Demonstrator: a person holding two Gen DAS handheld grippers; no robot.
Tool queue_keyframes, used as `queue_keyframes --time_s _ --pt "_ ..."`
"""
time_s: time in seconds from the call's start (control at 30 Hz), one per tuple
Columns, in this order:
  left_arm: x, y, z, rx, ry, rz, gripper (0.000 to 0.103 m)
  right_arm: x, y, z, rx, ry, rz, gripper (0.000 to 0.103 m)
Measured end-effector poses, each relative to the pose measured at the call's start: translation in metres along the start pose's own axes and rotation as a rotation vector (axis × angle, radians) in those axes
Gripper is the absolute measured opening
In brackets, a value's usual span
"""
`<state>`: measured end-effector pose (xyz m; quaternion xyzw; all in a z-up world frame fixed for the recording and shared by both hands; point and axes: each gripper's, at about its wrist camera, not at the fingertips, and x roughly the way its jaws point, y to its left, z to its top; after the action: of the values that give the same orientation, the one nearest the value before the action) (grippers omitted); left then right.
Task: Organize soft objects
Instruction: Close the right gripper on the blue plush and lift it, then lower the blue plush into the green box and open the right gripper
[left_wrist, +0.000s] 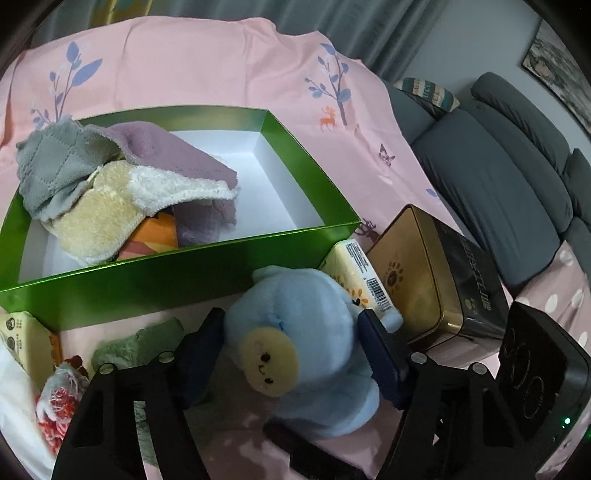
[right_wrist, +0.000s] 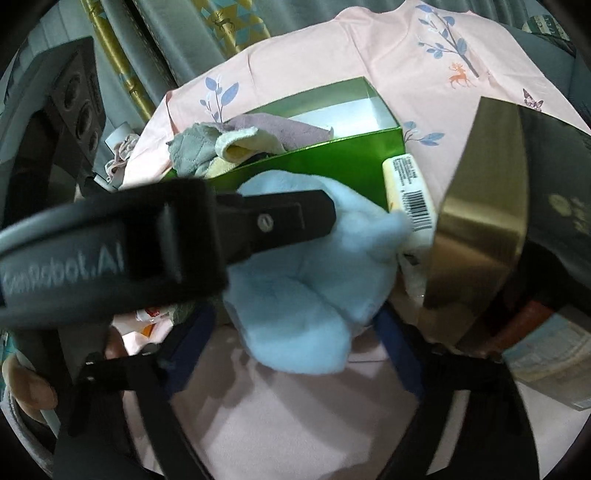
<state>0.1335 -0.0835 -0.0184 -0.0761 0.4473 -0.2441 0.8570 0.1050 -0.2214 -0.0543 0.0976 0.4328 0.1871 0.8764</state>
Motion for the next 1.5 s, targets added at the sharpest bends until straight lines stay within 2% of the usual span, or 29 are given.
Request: queue_keyframes --time_s 0.1,0.2,0.43,0.67,0.77,0.87,1.0,1.17,1.2,1.3,1.5 --pt "-0.002 0.000 -0.002 -0.001 -0.001 0.005 0.071 -0.001 -0.001 0.001 -0.002 -0.004 -0.022 0.060" --pt "-0.013 -0.002 -0.007 0.003 -0.023 0.028 0.071 -0.009 0.001 -0.002 -0.001 -0.009 0.011 0.051" --pt "-0.068 -0.017 -0.008 0.029 -0.137 0.048 0.071 -0.047 0.028 0.004 -0.089 -0.113 0.053 0.050" --pt "-0.098 -0.017 0.041 0.048 -0.228 0.070 0.071 -0.060 0.045 0.053 -0.159 -0.207 0.053 0.050" --pt "-0.092 -0.008 0.073 0.028 -0.231 0.066 0.071 -0.051 0.044 0.083 -0.154 -0.220 0.052 0.050" --pt "-0.072 0.011 0.103 -0.018 -0.202 0.068 0.071 -0.032 0.040 0.107 -0.136 -0.199 0.052 0.050" --pt "-0.039 0.039 0.120 -0.107 -0.139 0.069 0.071 0.006 0.035 0.125 -0.121 -0.134 0.018 0.052" --pt "-0.009 0.062 0.125 -0.189 -0.076 0.096 0.071 0.038 0.032 0.133 -0.128 -0.072 -0.033 0.056" --pt "-0.005 0.064 0.125 -0.196 -0.063 0.108 0.073 0.039 0.032 0.133 -0.136 -0.075 -0.054 0.062" --pt "-0.005 0.067 0.123 -0.193 -0.038 0.173 0.088 0.032 0.034 0.132 -0.166 -0.101 -0.108 0.082" --pt "-0.044 0.071 0.116 -0.193 -0.079 0.215 0.089 -0.004 0.029 0.119 -0.171 -0.139 -0.133 0.084"
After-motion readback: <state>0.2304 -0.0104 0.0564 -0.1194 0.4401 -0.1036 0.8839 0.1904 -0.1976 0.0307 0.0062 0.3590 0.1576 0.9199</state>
